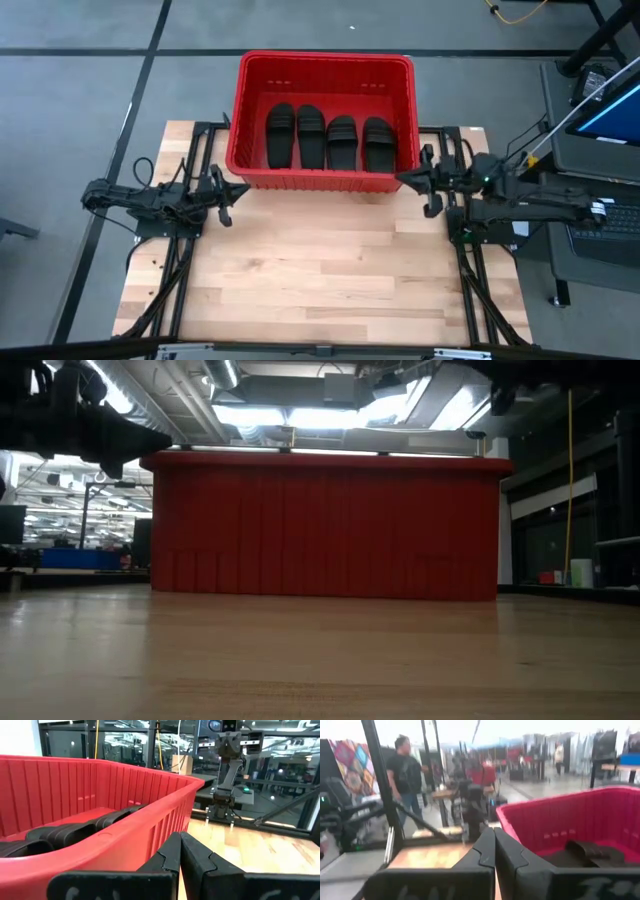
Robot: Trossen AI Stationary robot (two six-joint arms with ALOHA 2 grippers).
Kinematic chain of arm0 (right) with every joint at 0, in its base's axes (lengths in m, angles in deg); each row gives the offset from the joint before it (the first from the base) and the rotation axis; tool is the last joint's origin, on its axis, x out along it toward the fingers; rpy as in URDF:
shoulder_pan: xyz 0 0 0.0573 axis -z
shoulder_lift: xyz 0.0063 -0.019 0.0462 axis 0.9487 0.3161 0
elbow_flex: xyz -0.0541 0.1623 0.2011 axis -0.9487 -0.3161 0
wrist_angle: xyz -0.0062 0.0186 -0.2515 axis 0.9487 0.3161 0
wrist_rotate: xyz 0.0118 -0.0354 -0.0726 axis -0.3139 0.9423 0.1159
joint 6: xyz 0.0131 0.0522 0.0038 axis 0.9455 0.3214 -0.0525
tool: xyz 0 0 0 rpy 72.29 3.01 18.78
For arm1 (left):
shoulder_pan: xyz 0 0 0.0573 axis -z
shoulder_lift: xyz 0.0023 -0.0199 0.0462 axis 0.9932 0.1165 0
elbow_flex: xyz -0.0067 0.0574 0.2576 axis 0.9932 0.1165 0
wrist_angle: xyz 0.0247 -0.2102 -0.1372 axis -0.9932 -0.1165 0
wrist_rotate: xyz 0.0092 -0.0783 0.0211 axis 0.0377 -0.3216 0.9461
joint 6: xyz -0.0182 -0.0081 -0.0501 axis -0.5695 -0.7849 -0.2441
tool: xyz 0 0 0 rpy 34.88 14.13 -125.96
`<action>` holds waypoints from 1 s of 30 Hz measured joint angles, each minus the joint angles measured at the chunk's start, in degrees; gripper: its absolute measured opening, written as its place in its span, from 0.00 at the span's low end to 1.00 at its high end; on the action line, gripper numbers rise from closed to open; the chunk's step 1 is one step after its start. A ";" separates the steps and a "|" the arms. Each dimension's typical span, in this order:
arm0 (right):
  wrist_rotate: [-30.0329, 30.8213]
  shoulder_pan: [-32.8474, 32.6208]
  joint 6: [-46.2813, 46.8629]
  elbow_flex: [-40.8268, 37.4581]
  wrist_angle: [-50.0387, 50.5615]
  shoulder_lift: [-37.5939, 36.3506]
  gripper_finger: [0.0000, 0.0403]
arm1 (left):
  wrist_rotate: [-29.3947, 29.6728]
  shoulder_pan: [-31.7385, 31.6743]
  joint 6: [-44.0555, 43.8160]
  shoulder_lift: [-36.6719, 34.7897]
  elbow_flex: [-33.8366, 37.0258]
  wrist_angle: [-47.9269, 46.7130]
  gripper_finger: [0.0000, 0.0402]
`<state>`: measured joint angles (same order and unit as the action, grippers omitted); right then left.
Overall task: Pick and place slides into bin
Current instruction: Return to Home Position
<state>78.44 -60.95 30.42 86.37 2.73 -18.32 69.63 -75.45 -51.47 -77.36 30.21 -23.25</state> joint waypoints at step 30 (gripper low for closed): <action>-8.48 -0.76 5.38 -13.99 -8.81 -14.80 0.01 | -5.89 4.74 -0.03 1.83 0.02 -0.95 0.08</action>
<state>69.95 -61.71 35.80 72.38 -6.07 -33.11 63.74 -70.71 -51.50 -75.53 30.23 -24.20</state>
